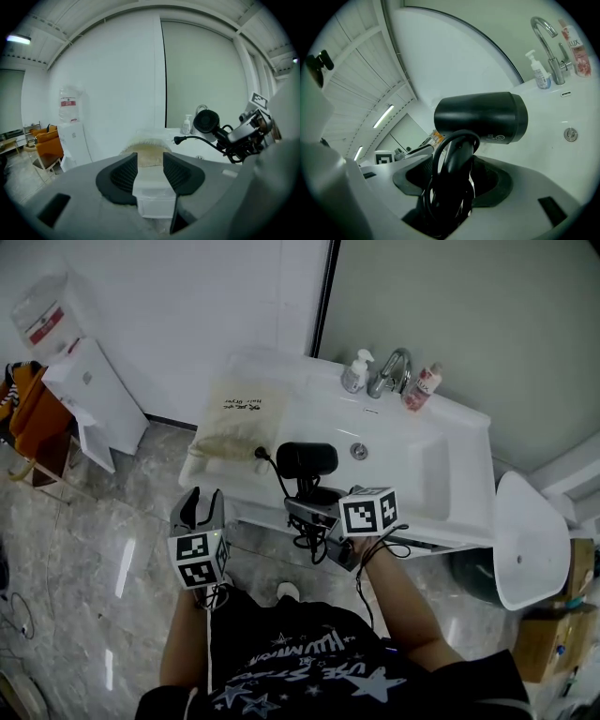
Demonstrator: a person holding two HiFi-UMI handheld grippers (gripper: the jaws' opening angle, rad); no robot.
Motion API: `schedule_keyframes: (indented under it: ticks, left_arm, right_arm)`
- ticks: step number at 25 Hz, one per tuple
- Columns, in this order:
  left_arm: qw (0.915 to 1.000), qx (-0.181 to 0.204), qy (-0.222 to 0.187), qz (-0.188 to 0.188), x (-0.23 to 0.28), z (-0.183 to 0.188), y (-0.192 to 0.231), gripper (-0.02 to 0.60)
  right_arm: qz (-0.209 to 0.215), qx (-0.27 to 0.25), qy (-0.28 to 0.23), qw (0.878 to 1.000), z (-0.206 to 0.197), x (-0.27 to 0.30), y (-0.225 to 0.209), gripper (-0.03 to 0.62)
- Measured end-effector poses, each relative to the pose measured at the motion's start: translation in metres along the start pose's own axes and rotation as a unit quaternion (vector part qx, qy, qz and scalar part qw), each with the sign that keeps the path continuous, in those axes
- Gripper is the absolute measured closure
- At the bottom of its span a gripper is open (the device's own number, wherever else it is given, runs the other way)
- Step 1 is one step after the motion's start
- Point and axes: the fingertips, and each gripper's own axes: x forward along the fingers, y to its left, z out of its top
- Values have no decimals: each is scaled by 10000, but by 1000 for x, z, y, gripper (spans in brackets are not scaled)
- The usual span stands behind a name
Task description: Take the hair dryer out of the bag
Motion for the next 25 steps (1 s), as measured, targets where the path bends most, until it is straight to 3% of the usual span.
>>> schedule_keyframes:
  ticks: [5,17,25]
  left_arm:
    - [9999,-26,-62,132,-19,-8,-8,497]
    - [9990,-302,282,150,-47,-39,-17,502]
    - [9991,-408,50,121,-153,-76,-4,552]
  right_arm:
    - [45,-15,-105,9999,1,-4,-1,341]
    - [61,67,-232,9997,4,-3,7,338]
    - [147,-299,-28,9994,-68,0,90,339]
